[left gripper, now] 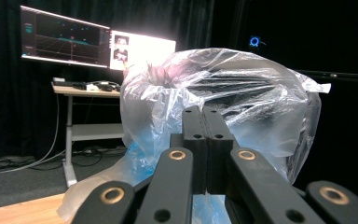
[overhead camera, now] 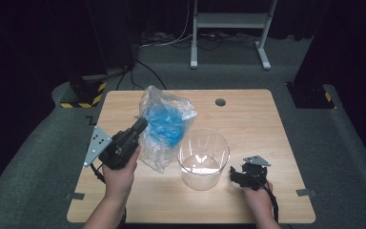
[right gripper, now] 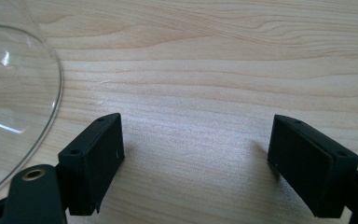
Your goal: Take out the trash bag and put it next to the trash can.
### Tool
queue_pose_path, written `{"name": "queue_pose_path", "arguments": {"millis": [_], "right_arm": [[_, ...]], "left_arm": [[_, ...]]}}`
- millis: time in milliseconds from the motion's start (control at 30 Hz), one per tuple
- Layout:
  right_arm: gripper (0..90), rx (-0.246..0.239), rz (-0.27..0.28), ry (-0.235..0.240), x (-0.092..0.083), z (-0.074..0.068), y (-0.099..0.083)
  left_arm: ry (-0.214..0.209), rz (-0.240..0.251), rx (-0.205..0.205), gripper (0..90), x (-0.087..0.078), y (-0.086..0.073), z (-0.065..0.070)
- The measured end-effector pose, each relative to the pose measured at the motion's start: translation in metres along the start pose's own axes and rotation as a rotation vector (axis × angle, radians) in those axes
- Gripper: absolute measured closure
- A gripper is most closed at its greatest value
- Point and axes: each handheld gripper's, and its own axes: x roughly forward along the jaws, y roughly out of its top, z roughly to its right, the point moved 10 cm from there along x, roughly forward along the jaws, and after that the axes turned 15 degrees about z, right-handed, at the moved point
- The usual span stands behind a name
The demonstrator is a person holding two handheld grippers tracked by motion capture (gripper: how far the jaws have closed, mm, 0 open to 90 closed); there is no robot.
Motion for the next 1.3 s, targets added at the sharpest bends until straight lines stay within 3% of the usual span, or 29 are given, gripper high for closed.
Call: {"name": "queue_pose_path", "arguments": {"millis": [133, 300, 700, 1300], "right_arm": [[17.2, 0.003, 0.004, 0.005, 0.001, -0.001, 0.0], [17.2, 0.002, 0.007, 0.006, 0.001, -0.002, 0.0], [16.8, -0.006, 0.011, 0.016, 0.001, -0.004, 0.0], [16.4, -0.009, 0.009, 0.027, 0.001, -0.005, 0.0]], "left_arm": [[0.022, 0.0, -0.006, 89.7, -0.003, 0.001, -0.009], [0.058, -0.011, 0.026, 89.7, -0.007, -0.003, -0.023], [0.118, -0.048, 0.05, 89.8, -0.012, -0.017, -0.048], [0.175, -0.08, 0.05, 89.7, -0.018, -0.031, -0.072]]}}
